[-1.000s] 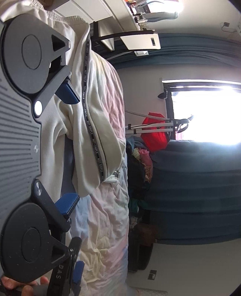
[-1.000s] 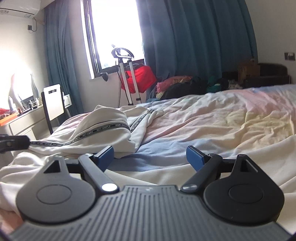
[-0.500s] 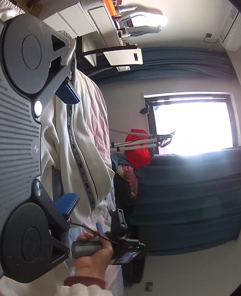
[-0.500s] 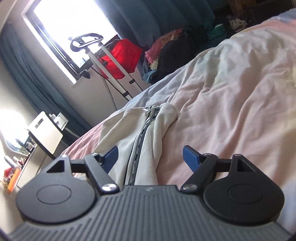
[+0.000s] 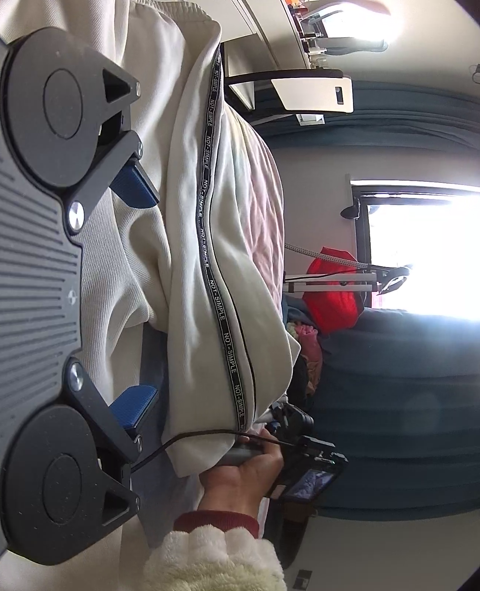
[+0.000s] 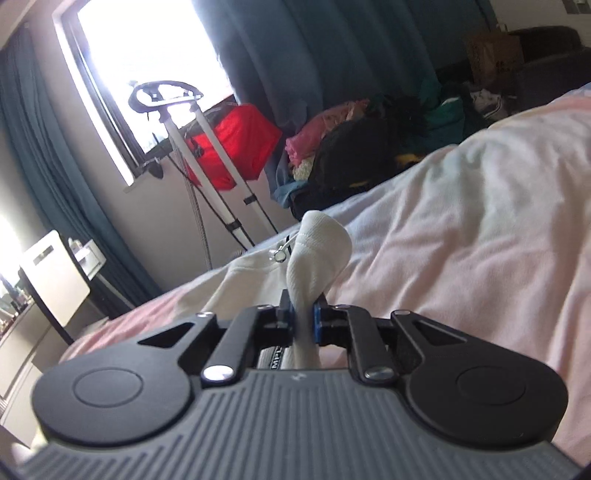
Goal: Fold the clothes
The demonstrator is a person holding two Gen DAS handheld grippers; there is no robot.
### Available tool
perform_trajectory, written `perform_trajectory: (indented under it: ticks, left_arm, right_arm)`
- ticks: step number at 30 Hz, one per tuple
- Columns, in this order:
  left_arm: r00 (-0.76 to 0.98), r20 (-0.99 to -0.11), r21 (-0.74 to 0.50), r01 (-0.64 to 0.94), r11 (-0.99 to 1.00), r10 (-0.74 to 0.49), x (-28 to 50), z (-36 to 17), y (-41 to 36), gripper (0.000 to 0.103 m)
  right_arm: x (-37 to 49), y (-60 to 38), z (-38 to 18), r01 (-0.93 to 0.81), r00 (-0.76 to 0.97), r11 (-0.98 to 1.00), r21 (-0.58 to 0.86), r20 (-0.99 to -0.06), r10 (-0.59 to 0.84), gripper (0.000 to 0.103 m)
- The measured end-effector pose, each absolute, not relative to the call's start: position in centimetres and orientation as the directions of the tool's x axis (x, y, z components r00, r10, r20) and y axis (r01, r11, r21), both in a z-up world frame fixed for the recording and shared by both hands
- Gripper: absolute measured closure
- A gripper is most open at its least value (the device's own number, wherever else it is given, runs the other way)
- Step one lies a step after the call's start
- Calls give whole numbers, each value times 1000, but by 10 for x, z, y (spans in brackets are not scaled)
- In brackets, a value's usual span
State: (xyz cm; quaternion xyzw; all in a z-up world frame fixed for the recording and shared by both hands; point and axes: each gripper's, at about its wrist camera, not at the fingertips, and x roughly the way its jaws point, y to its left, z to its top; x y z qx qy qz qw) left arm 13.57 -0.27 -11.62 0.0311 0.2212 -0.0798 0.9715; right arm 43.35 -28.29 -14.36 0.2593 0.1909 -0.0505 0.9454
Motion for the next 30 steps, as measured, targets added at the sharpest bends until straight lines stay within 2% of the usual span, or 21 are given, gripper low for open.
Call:
perform_trajectory:
  ticks: [6, 12, 15, 19, 23, 30]
  left_arm:
    - [903, -407, 43, 167, 985, -135, 126, -106, -5, 0]
    - [910, -392, 46, 168, 985, -137, 102, -90, -4, 0]
    - [910, -390, 69, 183, 981, -142, 90, -86, -8, 0]
    - [904, -398, 75, 202, 976, -157, 79, -84, -12, 0]
    - [896, -410, 80, 220, 972, -169, 74, -85, -18, 0]
    - [878, -441, 61, 234, 970, -184, 70, -86, -21, 0]
  right_arm:
    - [352, -363, -94, 392, 909, 814, 429, -317, -271, 91]
    - [234, -470, -100, 607, 794, 659, 444, -367, -485, 91]
    - [204, -488, -116, 666, 746, 600, 443, -417, -520, 92]
    - [181, -502, -124, 679, 734, 564, 469, -430, -526, 92]
    - [164, -510, -131, 673, 739, 605, 425, -428, -521, 92]
    - [133, -527, -194, 699, 711, 564, 440, -514, -480, 92]
